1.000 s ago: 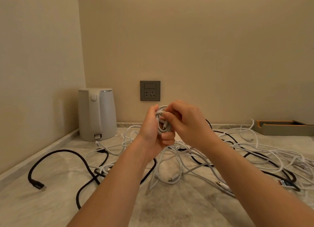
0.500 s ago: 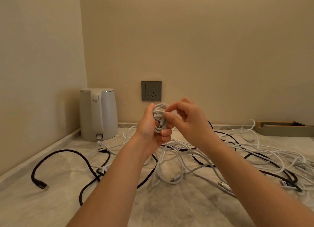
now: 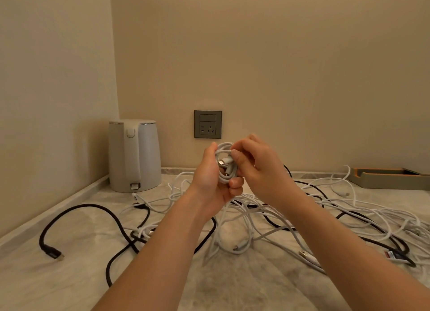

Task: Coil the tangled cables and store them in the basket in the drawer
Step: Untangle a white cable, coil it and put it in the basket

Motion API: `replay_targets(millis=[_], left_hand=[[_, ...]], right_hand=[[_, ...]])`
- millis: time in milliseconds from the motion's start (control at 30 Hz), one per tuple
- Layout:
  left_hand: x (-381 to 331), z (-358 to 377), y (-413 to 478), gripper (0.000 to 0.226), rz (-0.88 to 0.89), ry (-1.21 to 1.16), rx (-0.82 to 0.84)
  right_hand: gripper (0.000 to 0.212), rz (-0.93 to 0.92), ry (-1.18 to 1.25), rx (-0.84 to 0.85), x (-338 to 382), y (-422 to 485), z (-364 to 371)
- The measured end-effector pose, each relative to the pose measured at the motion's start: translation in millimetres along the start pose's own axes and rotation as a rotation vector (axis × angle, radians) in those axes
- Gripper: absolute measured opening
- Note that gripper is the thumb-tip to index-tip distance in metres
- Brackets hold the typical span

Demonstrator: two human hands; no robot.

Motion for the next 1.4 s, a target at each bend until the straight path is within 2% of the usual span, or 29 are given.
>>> replay_targets(millis=[133, 233, 333, 433, 567, 767, 900, 1200, 1400], left_hand=[[-2, -6, -1, 0.072, -0.007, 0.056, 0.056], [-2, -8, -2, 0.074, -0.011, 0.118, 0.016], [-7, -5, 0, 0.063, 0.061, 0.138, -0.110], [-7, 3, -3, 0.055, 0.103, 0.102, -0.207], [-3, 17, -13, 0.057, 0.102, 0.073, -0.155], [-11, 32, -33, 0.064, 0.099, 0.249, -0.112], [-20, 48, -58, 0.056, 0.013, 0.353, -0.082], [-5, 87, -119, 0.035, 0.003, 0.588, -0.088], [36, 118, -163, 0.030, -0.021, 0.648, 0.064]], right_hand=[[0.021, 0.049, -0.006, 0.137, 4, 2, -4], [0.021, 0.034, -0.082, 0.210, 5, 2, -6], [0.021, 0.048, -0.012, 0.097, 7, 0, -2], [0.007, 0.116, 0.173, -0.067, 8, -3, -2], [0.019, 0.184, 0.207, -0.131, 11, -12, -13], [0.014, 0.263, 0.407, -0.036, 28, -33, -29], [0.013, 0.268, 0.420, -0.055, 42, -46, -44], [0.016, 0.256, 0.312, -0.027, 74, -104, -94], [0.022, 0.271, 0.149, 0.053, 85, -171, -137]])
Point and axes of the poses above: each hand's wrist, its own y-axis towards the middle knuckle, its own z-axis out of the palm, x = y × z, the point moved 2 cm from there along y, towards the middle knuckle, and after that the axes turned 5 degrees about y, right-handed, at the moved point
